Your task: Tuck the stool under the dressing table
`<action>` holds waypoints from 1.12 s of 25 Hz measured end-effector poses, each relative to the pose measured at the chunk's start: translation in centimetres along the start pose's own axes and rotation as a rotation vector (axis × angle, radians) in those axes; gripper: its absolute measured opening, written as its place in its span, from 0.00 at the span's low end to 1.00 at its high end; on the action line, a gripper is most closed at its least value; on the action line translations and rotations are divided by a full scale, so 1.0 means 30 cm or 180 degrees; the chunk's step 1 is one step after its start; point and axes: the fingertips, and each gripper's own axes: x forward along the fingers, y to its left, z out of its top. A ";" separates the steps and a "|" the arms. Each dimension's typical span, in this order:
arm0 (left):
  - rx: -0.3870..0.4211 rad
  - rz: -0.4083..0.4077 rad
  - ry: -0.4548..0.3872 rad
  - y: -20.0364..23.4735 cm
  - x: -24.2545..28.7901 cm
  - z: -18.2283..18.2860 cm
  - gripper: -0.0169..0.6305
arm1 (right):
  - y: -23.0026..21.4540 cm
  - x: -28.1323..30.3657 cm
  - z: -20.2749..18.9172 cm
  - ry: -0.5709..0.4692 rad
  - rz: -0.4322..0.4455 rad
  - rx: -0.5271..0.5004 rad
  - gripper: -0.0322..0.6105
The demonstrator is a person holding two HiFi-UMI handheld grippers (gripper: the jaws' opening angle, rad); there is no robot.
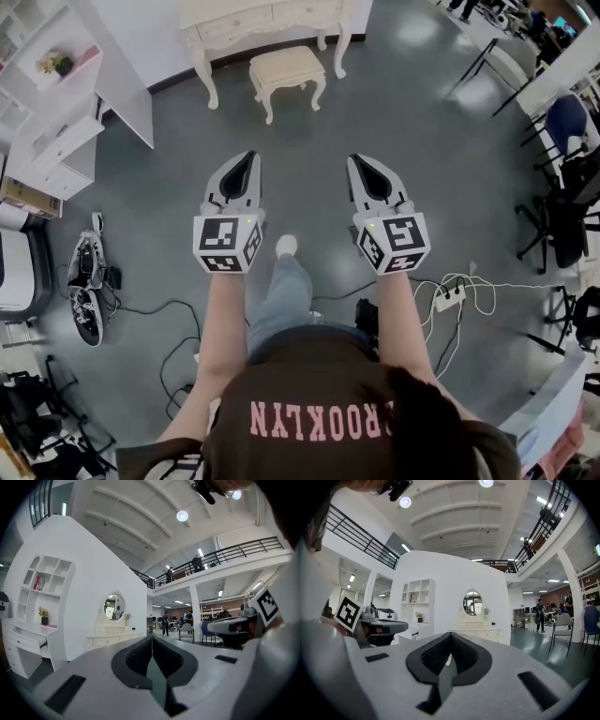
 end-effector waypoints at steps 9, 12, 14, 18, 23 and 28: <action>-0.0083 -0.0048 0.0096 0.263 0.401 -0.031 0.04 | -0.147 0.459 0.000 0.0096 0.0077 0.0164 0.05; -0.0100 -0.0057 0.0129 0.369 0.539 -0.037 0.04 | -0.184 0.623 -0.002 0.0134 0.0084 0.0143 0.05; -0.0108 -0.0091 0.0174 0.427 0.626 -0.048 0.04 | -0.206 0.722 -0.008 0.0151 0.0080 0.0149 0.05; -0.0123 -0.0175 0.0249 0.498 0.760 -0.065 0.04 | -0.238 0.867 -0.023 0.0223 0.0066 0.0138 0.05; -0.0142 -0.0197 0.0272 0.556 0.854 -0.077 0.04 | -0.281 0.970 -0.032 0.0295 0.0054 0.0091 0.05; -0.0190 -0.0120 0.0213 0.607 0.945 -0.066 0.04 | -0.361 1.044 -0.008 0.0238 0.0013 0.0064 0.05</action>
